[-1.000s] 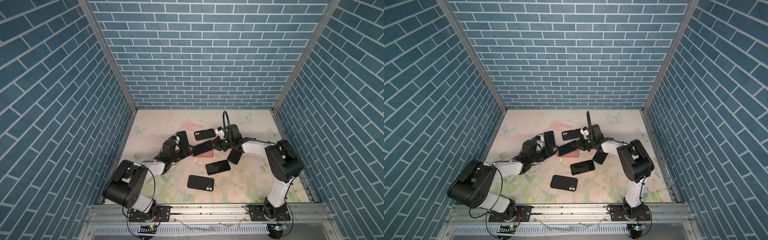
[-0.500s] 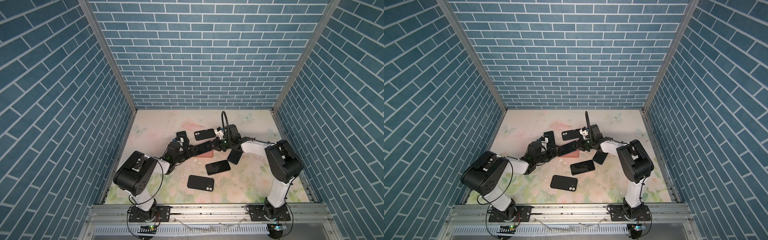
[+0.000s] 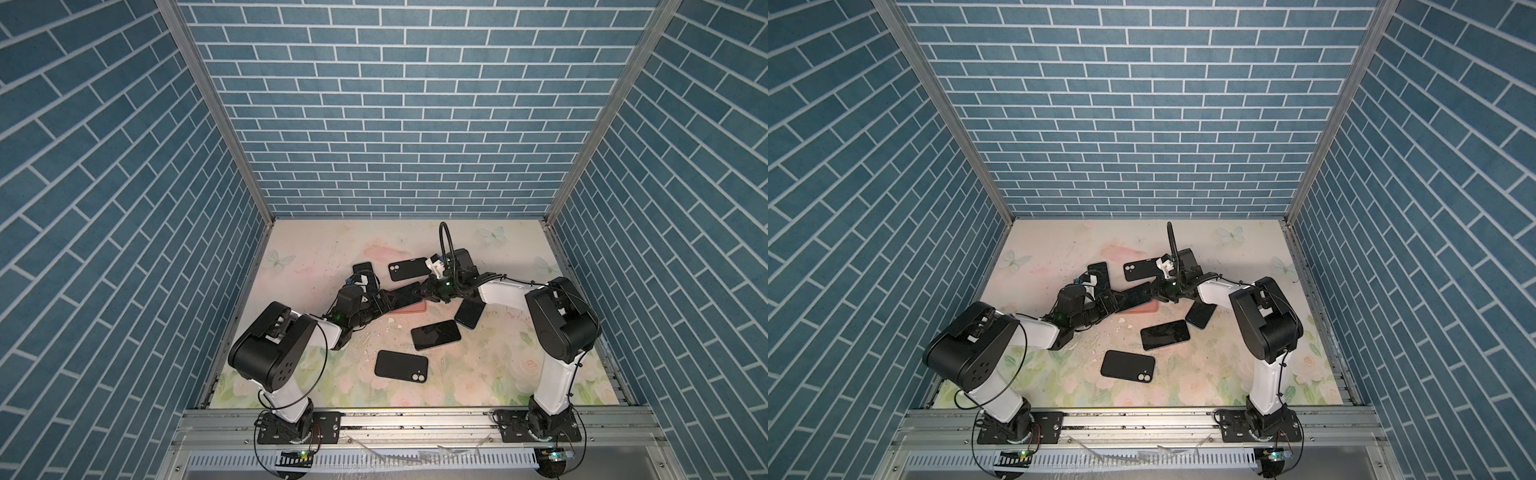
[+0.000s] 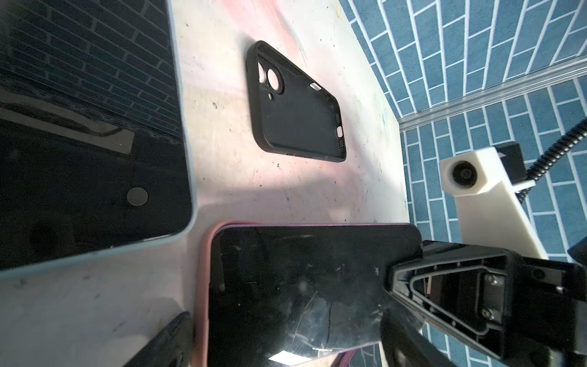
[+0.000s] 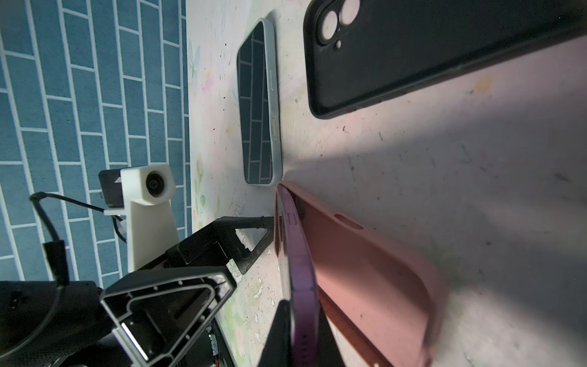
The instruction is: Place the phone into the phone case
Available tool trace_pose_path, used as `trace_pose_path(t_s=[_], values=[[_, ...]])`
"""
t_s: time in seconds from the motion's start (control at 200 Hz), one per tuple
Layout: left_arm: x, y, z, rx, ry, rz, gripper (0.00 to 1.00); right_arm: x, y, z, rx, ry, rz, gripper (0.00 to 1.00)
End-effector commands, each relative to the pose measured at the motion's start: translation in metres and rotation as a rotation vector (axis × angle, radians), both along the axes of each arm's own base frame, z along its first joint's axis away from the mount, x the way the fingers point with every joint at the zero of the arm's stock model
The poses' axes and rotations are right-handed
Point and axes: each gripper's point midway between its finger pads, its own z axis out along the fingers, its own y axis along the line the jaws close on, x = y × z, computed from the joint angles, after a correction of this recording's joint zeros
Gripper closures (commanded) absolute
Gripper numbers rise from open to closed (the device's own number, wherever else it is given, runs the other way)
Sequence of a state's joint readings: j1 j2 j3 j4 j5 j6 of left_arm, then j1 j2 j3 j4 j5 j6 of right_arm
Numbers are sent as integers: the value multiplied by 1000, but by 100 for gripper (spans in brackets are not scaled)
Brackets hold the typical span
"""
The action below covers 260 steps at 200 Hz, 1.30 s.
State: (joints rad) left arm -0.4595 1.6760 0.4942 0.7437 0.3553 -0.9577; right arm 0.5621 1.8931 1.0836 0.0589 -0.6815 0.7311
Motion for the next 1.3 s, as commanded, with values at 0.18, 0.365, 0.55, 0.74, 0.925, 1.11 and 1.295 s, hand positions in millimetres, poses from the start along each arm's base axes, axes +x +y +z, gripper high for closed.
trace_pose_path(t_s=[0.18,0.365,0.55,0.74,0.925,1.11,1.295], values=[[-10,-19,-7,-32,36,-54,7,-50,-51,-93,-391,105,58,82],[-11,-18,-2,-28,29,-49,7,-39,-49,-79,-406,45,74,73],[-13,-14,0,-18,24,-42,7,-29,-50,-65,-434,-13,97,65],[-15,-12,-2,-14,28,-34,7,-17,-61,-50,-539,-98,138,58],[-15,-12,-1,-18,23,-35,7,-3,-68,-33,-615,-174,165,54],[-15,-11,-3,-15,27,-33,7,6,-67,-24,-638,-211,179,51],[-15,-12,-2,-16,27,-36,8,6,-70,-24,-653,-212,173,52]])
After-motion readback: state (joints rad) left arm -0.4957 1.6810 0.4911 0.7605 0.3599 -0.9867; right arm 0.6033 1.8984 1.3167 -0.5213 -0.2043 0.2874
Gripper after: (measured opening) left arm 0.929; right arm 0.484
